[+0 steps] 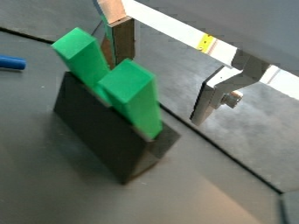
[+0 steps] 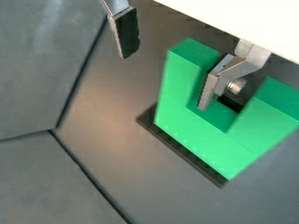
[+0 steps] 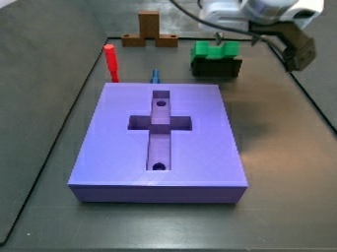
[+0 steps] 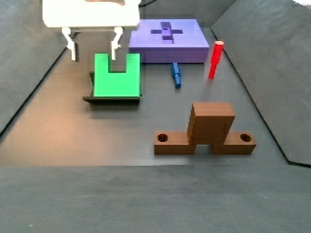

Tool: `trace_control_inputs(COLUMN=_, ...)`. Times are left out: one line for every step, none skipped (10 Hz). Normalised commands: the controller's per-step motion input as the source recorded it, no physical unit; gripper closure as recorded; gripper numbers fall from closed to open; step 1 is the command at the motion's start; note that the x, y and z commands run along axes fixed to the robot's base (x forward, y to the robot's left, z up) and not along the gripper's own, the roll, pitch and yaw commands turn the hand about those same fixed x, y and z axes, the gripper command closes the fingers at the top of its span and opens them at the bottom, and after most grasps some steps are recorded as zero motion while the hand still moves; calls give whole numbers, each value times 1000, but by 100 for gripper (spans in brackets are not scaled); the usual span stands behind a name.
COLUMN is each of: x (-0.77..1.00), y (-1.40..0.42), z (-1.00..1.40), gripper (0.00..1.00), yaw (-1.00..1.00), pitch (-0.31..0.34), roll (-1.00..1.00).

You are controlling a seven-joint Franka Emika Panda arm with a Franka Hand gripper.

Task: Pick up the green object. Move up. Place the green object on the fixture. Regrasp the green object. Move to above the board. Insert the green object.
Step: Regrasp the green object.

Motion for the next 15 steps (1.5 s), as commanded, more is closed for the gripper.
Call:
trace_control_inputs(x=0, y=0, z=-131, gripper=0, yaw=0, pitch=0, roll=74)
trace_control_inputs(x=0, y=0, z=-174, gripper=0, yaw=0, pitch=0, roll=103)
trace_control_inputs(x=-34, y=0, z=-289, gripper=0, yaw=0, pitch=3, roll=191)
trace_control_inputs(x=-69, y=0, z=-329, gripper=0, yaw=0, pitch=0, roll=120)
trace_control_inputs(x=-9, y=0, z=-197, gripper=0, yaw=0, pitch=0, roll=66)
trace_control_inputs(x=0, y=0, z=0, gripper=0, yaw=0, pitch=0, roll=0)
trace_control_inputs(x=0, y=0, z=0, gripper=100, yaw=0, pitch=0, roll=0)
trace_control_inputs(x=0, y=0, z=0, gripper=100, yaw=0, pitch=0, roll=0)
trace_control_inputs(x=0, y=0, z=0, gripper=100, yaw=0, pitch=0, roll=0)
trace_control_inputs(x=0, y=0, z=0, gripper=100, yaw=0, pitch=0, roll=0)
trace_control_inputs(x=0, y=0, z=0, gripper=100, yaw=0, pitch=0, roll=0)
trace_control_inputs(x=0, y=0, z=0, gripper=100, yaw=0, pitch=0, roll=0)
trace_control_inputs(x=0, y=0, z=0, gripper=100, yaw=0, pitch=0, roll=0)
trace_control_inputs(x=0, y=0, z=0, gripper=100, yaw=0, pitch=0, roll=0)
trace_control_inputs(x=0, y=0, z=0, gripper=100, yaw=0, pitch=0, roll=0)
